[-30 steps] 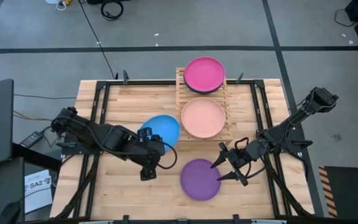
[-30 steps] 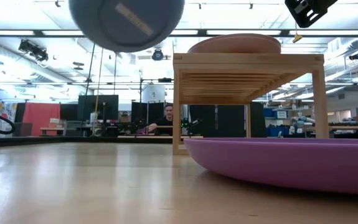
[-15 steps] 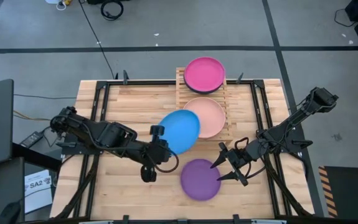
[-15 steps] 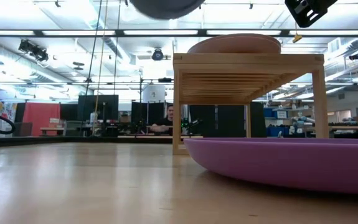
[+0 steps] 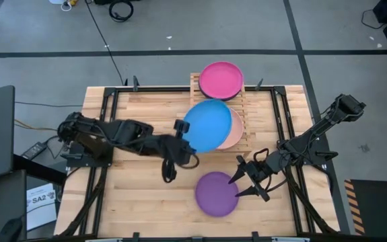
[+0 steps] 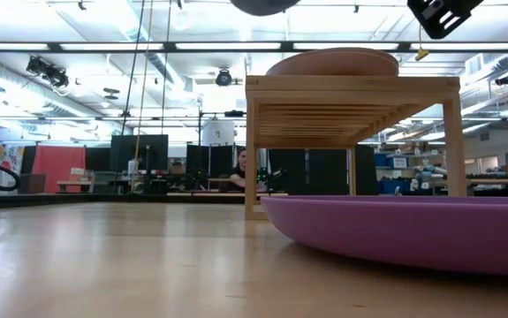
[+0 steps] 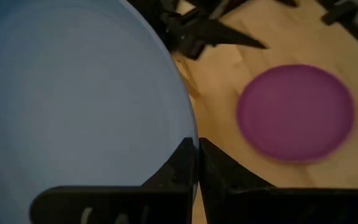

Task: Place and stack plates onto a shelf
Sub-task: Stack the blue plate on top of the light pink plate

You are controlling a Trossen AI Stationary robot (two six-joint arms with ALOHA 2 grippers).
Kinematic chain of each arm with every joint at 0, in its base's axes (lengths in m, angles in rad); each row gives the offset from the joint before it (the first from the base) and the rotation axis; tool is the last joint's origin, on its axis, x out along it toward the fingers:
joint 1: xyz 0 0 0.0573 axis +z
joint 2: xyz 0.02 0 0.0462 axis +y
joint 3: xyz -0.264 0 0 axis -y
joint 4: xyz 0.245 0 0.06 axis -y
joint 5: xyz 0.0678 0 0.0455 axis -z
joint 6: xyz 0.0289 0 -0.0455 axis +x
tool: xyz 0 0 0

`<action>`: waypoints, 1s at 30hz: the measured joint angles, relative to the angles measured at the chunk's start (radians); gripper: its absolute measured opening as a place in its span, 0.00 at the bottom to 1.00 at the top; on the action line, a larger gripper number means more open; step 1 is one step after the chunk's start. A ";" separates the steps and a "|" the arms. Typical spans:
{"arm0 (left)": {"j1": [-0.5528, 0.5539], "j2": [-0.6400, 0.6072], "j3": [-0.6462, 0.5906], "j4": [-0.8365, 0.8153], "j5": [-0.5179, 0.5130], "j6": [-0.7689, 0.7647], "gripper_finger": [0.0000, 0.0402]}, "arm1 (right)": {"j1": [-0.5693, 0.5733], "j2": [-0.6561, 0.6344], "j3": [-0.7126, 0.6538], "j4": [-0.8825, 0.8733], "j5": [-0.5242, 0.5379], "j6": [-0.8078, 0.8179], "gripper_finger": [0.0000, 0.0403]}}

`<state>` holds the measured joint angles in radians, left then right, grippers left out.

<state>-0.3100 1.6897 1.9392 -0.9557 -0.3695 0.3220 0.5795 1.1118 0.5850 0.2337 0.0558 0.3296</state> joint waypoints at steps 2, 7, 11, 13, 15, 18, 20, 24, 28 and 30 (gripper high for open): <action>0.029 0.010 0.000 0.026 0.017 0.033 0.03 | 0.002 0.000 0.000 -0.002 -0.033 0.010 0.65; 0.086 0.056 0.000 0.048 0.071 0.108 0.03 | 0.020 0.000 0.000 -0.003 -0.053 0.012 0.65; 0.122 0.104 0.000 0.046 0.075 0.162 0.03 | 0.036 -0.001 0.000 -0.005 -0.053 0.012 0.65; 0.139 0.125 0.000 0.053 0.077 0.169 0.03 | 0.041 -0.001 0.000 -0.008 -0.053 0.012 0.65; 0.151 0.146 0.000 0.056 0.078 0.173 0.03 | 0.045 -0.001 0.000 -0.009 -0.053 0.012 0.65; 0.164 0.178 0.000 0.057 0.080 0.173 0.03 | 0.046 -0.001 0.000 -0.010 -0.052 0.012 0.65; 0.170 0.196 0.000 0.062 0.086 0.174 0.03 | 0.046 -0.001 0.000 -0.010 -0.050 0.012 0.65; 0.175 0.224 0.000 0.069 0.101 0.174 0.04 | 0.046 -0.001 0.000 -0.010 -0.049 0.012 0.65; 0.174 0.231 0.000 0.068 0.106 0.173 0.04 | 0.046 -0.001 0.000 -0.011 -0.048 0.010 0.65; 0.174 0.230 0.000 0.071 0.105 0.172 0.04 | 0.046 -0.001 0.000 -0.010 -0.048 0.010 0.65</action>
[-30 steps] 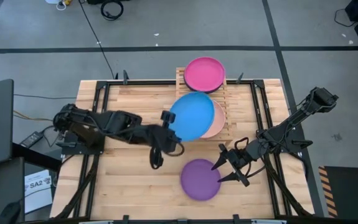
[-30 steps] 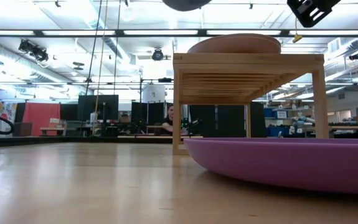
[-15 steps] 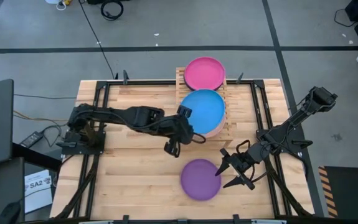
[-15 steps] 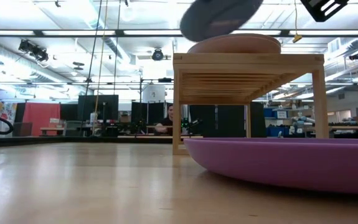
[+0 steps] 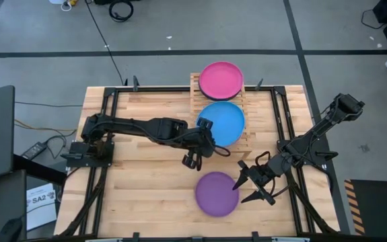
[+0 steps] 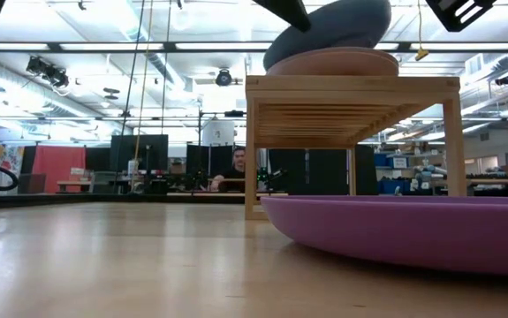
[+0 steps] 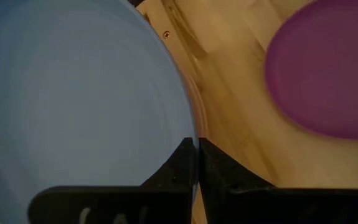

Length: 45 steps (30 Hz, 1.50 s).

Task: Place and stack plates onto a shelf
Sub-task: Stack the blue plate on top of the light pink plate, then stack the violet plate on top of the blue plate

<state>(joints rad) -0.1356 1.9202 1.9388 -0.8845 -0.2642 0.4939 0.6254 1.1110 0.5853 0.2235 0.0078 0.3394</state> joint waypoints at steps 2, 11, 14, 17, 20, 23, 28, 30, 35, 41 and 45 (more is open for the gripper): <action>0.002 0.000 0.000 -0.001 0.000 -0.010 0.04 | 0.000 0.000 0.000 0.000 0.000 0.000 0.65; 0.003 0.000 0.000 0.000 -0.001 -0.012 0.07 | 0.000 0.000 0.000 0.000 0.000 0.001 0.65; 0.005 -0.001 0.000 0.000 -0.001 -0.010 0.10 | 0.000 0.000 0.000 0.000 0.001 0.000 0.65; 0.009 -0.001 0.000 -0.001 -0.001 -0.011 0.14 | 0.000 0.000 0.000 0.000 0.001 0.000 0.65; 0.015 -0.002 0.000 -0.001 -0.002 -0.011 0.17 | 0.000 0.000 0.000 0.000 0.001 -0.001 0.65; 0.022 -0.002 0.000 -0.002 -0.004 -0.011 0.22 | 0.000 0.000 0.000 0.000 0.001 0.000 0.65; 0.021 -0.002 0.000 -0.002 -0.008 -0.011 0.32 | 0.000 0.000 0.000 0.000 0.001 0.000 0.65; 0.021 -0.002 0.000 -0.002 -0.009 -0.017 0.37 | 0.000 0.000 0.000 0.000 0.001 0.000 0.65; 0.021 -0.003 0.000 -0.002 -0.009 -0.044 0.48 | 0.000 0.000 0.000 0.000 0.001 0.002 0.65; 0.022 -0.003 0.000 -0.002 -0.009 -0.045 0.56 | 0.000 0.000 0.000 0.000 0.000 0.006 0.65; 0.021 -0.003 0.000 -0.001 -0.009 -0.045 0.57 | 0.000 0.000 0.000 0.000 0.000 0.006 0.65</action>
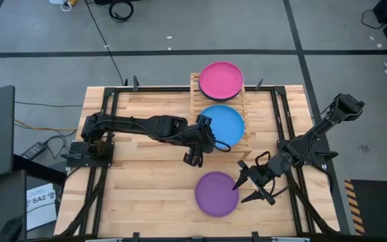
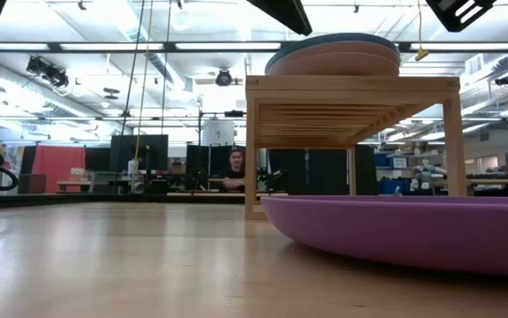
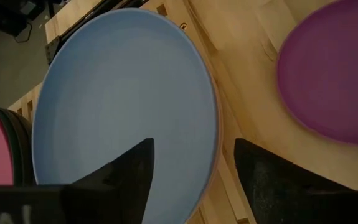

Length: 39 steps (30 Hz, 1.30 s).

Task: Place and stack plates onto a shelf
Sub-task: Stack the violet plate on top of the blue plate

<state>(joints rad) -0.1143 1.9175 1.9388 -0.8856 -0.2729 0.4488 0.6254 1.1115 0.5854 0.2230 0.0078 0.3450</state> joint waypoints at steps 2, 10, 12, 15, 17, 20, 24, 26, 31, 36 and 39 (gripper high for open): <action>0.000 0.000 0.000 0.002 0.000 0.000 0.57 | 0.000 0.000 0.000 0.000 0.000 0.000 0.65; 0.000 0.000 0.000 0.004 0.000 -0.001 0.57 | 0.000 0.000 0.000 0.000 -0.001 0.001 0.65; 0.000 0.000 0.000 0.004 0.000 -0.001 0.57 | 0.000 0.000 0.000 0.000 -0.001 0.001 0.65; 0.000 0.000 0.000 0.004 0.000 -0.001 0.57 | 0.011 0.000 0.000 0.000 -0.001 0.001 0.65; 0.000 0.000 0.000 0.004 0.000 -0.001 0.57 | 0.031 0.000 0.000 0.000 -0.011 0.006 0.65; 0.000 0.000 0.000 0.004 0.000 -0.001 0.57 | 0.073 0.000 0.000 0.000 -0.020 0.028 0.64; 0.000 0.000 0.000 0.004 0.000 -0.001 0.57 | 0.132 0.000 0.000 -0.005 0.008 0.011 0.63; 0.000 0.000 0.000 0.004 0.000 -0.001 0.57 | 0.156 0.000 0.000 -0.031 0.042 -0.024 0.62; 0.000 0.000 0.000 0.004 0.000 -0.002 0.57 | 0.192 0.005 0.000 -0.161 0.124 -0.108 0.60; 0.000 0.000 0.000 0.003 0.000 -0.002 0.57 | 0.197 0.054 0.000 -0.202 0.155 -0.157 0.59; 0.000 0.000 0.000 0.003 0.000 -0.002 0.57 | 0.197 0.108 0.000 -0.201 0.154 -0.211 0.59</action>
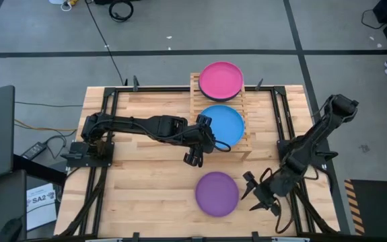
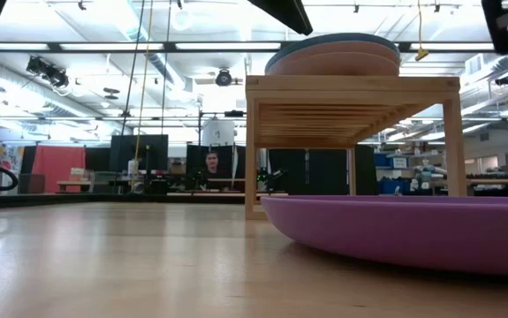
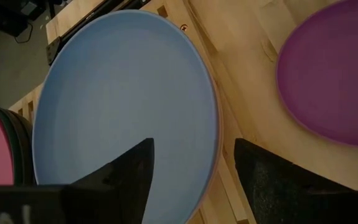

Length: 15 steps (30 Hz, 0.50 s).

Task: Place and stack plates onto a shelf
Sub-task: Stack the violet plate on top of the blue plate

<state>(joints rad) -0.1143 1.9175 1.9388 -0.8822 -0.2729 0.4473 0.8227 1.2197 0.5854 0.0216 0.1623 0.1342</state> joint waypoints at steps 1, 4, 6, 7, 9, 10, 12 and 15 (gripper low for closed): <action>0.000 0.000 0.000 0.000 0.000 0.000 0.57 | 0.000 0.022 0.000 0.000 0.000 -0.019 0.58; 0.000 0.000 0.000 0.001 0.000 0.000 0.57 | 0.000 0.095 0.000 0.002 0.000 -0.082 0.58; 0.000 0.000 0.000 0.001 0.000 0.000 0.57 | 0.000 0.145 0.000 0.002 0.013 -0.118 0.57; 0.000 0.000 0.000 0.001 0.000 -0.001 0.57 | 0.000 0.168 0.000 0.005 0.024 -0.135 0.56; 0.000 0.000 0.000 0.002 0.000 -0.017 0.57 | 0.000 0.211 0.000 0.007 0.048 -0.166 0.56; 0.000 0.000 0.000 0.002 0.000 -0.021 0.57 | 0.000 0.229 0.000 0.009 0.060 -0.180 0.55; 0.000 0.000 0.000 0.002 0.000 -0.028 0.57 | -0.001 0.264 0.000 0.016 0.080 -0.203 0.54; 0.000 0.000 0.000 0.003 0.000 -0.040 0.57 | -0.008 0.309 0.000 0.035 0.096 -0.224 0.52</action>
<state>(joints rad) -0.1143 1.9175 1.9388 -0.8791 -0.2726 0.4076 0.8147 1.5291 0.5854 0.0561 0.2579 -0.0897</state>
